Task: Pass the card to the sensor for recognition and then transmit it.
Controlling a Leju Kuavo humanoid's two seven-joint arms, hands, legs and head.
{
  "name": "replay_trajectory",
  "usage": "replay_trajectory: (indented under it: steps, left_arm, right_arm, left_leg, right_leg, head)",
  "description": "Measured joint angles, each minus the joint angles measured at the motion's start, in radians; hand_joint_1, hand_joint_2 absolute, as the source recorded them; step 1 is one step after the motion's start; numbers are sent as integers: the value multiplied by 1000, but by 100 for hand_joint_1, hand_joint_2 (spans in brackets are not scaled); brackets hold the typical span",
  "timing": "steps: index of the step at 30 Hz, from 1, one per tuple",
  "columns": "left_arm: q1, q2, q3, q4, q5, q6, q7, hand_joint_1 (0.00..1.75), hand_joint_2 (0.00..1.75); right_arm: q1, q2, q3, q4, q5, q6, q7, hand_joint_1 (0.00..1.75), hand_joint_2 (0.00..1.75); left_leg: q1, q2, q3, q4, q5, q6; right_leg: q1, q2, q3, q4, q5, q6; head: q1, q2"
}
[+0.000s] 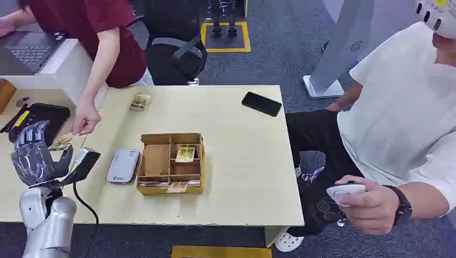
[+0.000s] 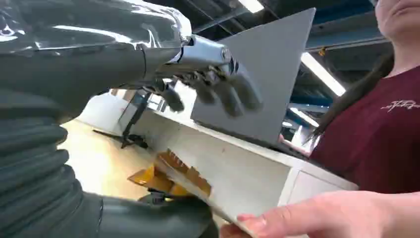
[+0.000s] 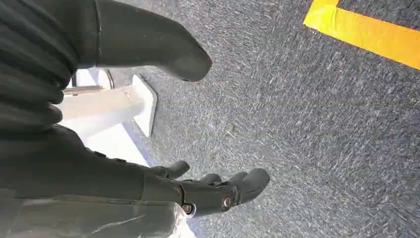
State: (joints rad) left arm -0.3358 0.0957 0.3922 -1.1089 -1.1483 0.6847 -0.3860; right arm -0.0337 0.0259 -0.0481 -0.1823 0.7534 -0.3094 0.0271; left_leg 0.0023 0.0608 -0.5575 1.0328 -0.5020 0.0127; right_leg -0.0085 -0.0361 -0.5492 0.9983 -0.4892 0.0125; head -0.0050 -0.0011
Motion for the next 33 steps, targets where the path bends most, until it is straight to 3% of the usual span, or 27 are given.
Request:
replay_trajectory:
  steps: [23,29,33]
  left_arm:
    - [1,2,3,-16,76,0,-44,175,175]
    - [9,11,-30,-3,92,-6,22,175,175]
    - [44,24,-97,7,154,-121,79,175,175]
  right_arm:
    - [-1,0,-22,0,21,2,1,0,175]
    - [-1,0,-35,0,28,1,4,0,175]
    - [-1,0,-50,0,31,1,3,0,175]
  left_leg:
    - [0,0,0,0,0,0]
    - [0,0,0,0,0,0]
    - [0,0,0,0,0,0]
  right_leg:
    - [0,0,0,0,0,0]
    - [0,0,0,0,0,0]
    - [0,0,0,0,0,0]
  head:
    - [0,0]
    - [0,0]
    - [0,0]
